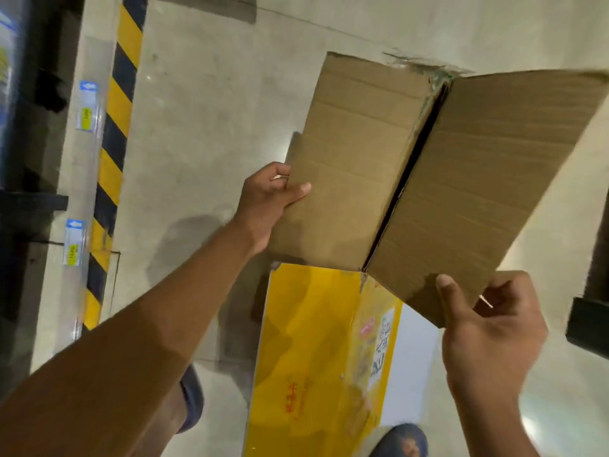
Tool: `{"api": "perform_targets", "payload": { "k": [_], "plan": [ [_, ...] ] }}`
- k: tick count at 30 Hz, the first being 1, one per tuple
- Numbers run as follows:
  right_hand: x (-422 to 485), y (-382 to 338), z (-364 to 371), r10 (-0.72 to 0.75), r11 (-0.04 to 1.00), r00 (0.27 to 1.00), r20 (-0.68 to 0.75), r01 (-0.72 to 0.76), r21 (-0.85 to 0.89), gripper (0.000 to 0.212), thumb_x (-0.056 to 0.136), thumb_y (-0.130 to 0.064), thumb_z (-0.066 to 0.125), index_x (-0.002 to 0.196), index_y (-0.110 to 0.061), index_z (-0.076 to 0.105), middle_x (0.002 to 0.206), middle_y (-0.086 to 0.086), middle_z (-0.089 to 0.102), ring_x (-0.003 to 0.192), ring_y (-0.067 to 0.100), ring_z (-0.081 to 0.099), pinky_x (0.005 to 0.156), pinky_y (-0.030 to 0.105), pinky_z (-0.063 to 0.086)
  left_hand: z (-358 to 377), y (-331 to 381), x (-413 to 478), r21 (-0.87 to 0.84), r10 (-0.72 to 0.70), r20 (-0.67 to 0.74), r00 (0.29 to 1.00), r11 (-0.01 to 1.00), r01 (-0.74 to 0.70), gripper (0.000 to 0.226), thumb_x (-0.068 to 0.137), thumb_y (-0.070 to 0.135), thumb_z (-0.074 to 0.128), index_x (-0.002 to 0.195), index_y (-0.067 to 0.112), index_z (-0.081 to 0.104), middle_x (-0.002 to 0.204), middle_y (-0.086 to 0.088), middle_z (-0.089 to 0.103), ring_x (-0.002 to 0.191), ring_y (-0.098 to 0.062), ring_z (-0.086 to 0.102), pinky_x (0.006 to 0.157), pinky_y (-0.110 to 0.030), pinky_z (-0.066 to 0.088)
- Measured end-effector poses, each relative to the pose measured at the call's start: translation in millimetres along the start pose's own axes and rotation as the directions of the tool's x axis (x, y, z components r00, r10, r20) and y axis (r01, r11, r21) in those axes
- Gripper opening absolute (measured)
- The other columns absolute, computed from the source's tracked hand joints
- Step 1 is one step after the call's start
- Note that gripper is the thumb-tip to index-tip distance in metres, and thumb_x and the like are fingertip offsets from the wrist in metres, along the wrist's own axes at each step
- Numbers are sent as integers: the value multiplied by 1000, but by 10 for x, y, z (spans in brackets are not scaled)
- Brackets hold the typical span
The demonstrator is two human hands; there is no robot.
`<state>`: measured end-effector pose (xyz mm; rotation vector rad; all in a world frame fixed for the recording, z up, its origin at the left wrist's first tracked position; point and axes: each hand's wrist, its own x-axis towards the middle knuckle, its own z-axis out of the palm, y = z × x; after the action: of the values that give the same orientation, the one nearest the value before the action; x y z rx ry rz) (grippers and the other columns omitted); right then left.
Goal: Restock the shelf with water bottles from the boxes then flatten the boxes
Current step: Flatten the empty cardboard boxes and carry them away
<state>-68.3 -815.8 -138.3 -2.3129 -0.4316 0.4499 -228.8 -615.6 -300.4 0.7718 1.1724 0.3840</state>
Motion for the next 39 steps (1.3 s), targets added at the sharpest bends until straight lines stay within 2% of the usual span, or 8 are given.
{"api": "perform_targets", "payload": {
  "k": [3,11,13,16,19,25,35,39],
  "plan": [
    [38,-22,429,-13,999,999,31,14,-42,30,87,-5,78,82,-18,51,73,-11,60,63,-1,55,59,10,40,-162,108,-136,101,116,-76,990,989,-108,21,88,6,79,86,17,61,91,-17,77,82,-25,70,77,-43,56],
    [-298,-159,1617,-249,940,961,124,270,-209,23,87,-30,67,109,-21,67,100,-5,76,80,15,70,59,24,43,-395,93,-222,191,141,-87,986,974,-122,18,97,10,69,91,18,55,80,5,71,71,-1,64,67,-16,49],
    [-456,-121,1861,-238,937,954,183,275,-215,43,88,-42,63,126,-21,63,128,-2,69,111,19,68,81,31,57,-439,53,-160,185,93,-120,988,980,-70,15,100,20,66,89,23,57,81,4,70,72,-8,63,64,-19,48],
    [-623,67,2205,-337,882,897,288,408,-238,56,92,-48,67,134,-12,60,152,13,52,143,31,46,112,43,43,-514,-21,-96,23,-32,-106,994,999,35,23,97,44,61,101,22,67,105,-6,76,97,-29,73,80,-38,58],
    [-684,287,2436,-330,856,875,355,436,-278,63,95,-54,63,142,-13,57,163,14,39,154,33,30,120,52,34,-592,-118,-46,12,-38,-97,994,999,40,27,91,34,74,111,18,67,114,-6,77,108,-29,73,97,-49,58],
    [-666,743,2265,-502,752,692,518,645,-133,68,95,-40,68,153,-10,47,166,15,33,156,32,25,122,54,30,-873,-308,71,268,49,-314,948,963,39,28,93,7,73,119,14,63,113,-2,74,101,-19,72,86,-35,63],
    [-541,1844,2053,-116,599,603,789,676,-429,95,90,-79,44,165,-38,3,174,7,-12,158,43,-9,116,77,18,-1466,-599,167,601,84,-274,958,793,102,37,103,14,60,141,14,59,139,-5,64,125,-27,62,106,-40,53],
    [-507,2083,2067,-107,532,649,753,677,-508,103,88,-80,48,165,-35,-2,172,8,-20,156,45,-18,116,79,13,-1306,-717,255,680,104,-212,972,730,70,48,105,12,57,151,19,47,146,-5,59,132,-24,56,111,-38,48]
  ]
}}
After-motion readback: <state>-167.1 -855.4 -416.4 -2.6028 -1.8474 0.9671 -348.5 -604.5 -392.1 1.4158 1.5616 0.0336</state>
